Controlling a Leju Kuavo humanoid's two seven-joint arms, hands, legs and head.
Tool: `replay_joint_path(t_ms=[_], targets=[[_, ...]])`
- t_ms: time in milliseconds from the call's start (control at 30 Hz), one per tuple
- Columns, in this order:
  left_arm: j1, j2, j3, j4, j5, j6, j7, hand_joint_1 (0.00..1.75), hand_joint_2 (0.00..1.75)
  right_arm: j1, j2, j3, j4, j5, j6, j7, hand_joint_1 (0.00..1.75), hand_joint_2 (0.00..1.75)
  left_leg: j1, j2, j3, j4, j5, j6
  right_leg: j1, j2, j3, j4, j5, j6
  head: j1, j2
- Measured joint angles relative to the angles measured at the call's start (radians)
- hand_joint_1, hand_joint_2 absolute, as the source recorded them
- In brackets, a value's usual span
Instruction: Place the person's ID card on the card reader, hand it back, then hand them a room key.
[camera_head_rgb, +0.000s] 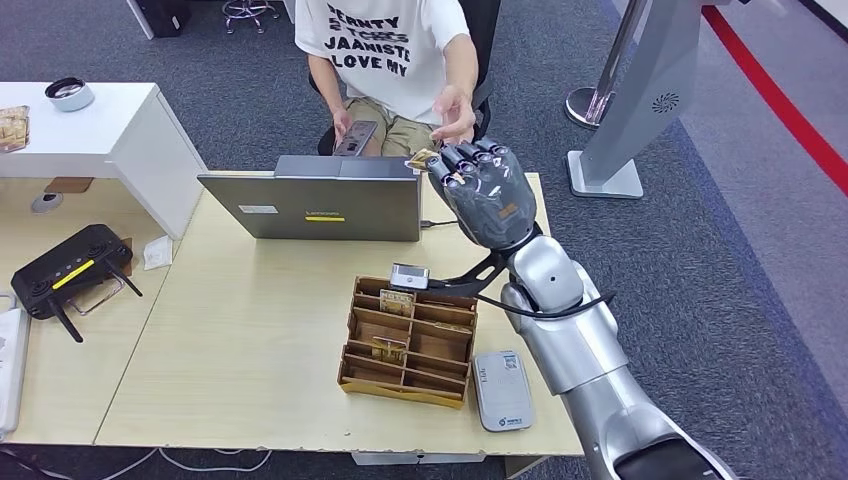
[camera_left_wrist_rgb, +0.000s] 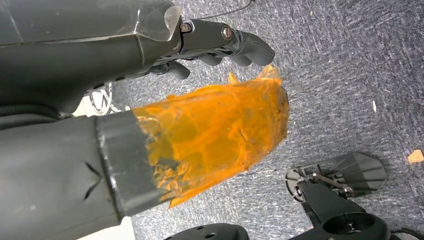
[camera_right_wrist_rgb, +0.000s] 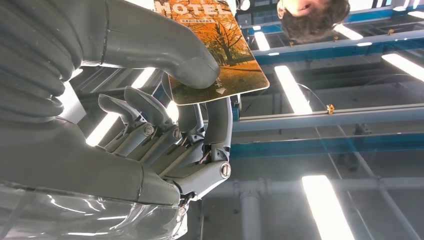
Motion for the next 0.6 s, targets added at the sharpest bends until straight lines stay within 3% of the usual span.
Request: replay_joint_path(t_ms=[467, 500, 533, 600], targets=[[0.0, 0.0, 0.0, 0.0, 0.0, 0.0, 0.0, 0.0, 0.0, -0.001, -0.007, 0.0, 0.009, 0.0, 0.0, 0.006, 1.75, 1.75, 0.0, 0.0, 0.0, 0.0, 0.0, 0.0, 0.0, 0.0, 0.0, 0.0, 0.0, 0.0, 0.0, 0.0], [0.0, 0.0, 0.0, 0.0, 0.0, 0.0, 0.0, 0.0, 0.0, -0.001, -0.007, 0.0, 0.01, 0.0, 0.0, 0.007, 1.42, 1.75, 0.0, 0.0, -0.001, 0.0, 0.0, 0.0, 0.0, 0.0, -0.001, 0.0, 0.0, 0.0, 0.0, 0.0], [-0.001, 0.0, 0.0, 0.0, 0.0, 0.0, 0.0, 0.0, 0.0, -0.001, -0.008, 0.0, 0.012, 0.0, 0.0, 0.009, 0.99, 1.75, 0.0, 0.0, -0.001, 0.0, 0.0, 0.0, 0.0, 0.0, -0.001, 0.0, 0.0, 0.0, 0.0, 0.0], [-0.001, 0.0, 0.0, 0.0, 0.0, 0.001, 0.0, 0.0, 0.0, -0.001, -0.008, 0.0, 0.014, -0.003, 0.0, 0.013, 0.11, 0.87, 0.0, 0.0, -0.001, 0.0, 0.0, 0.0, 0.0, 0.0, -0.001, 0.0, 0.0, 0.0, 0.0, 0.0]])
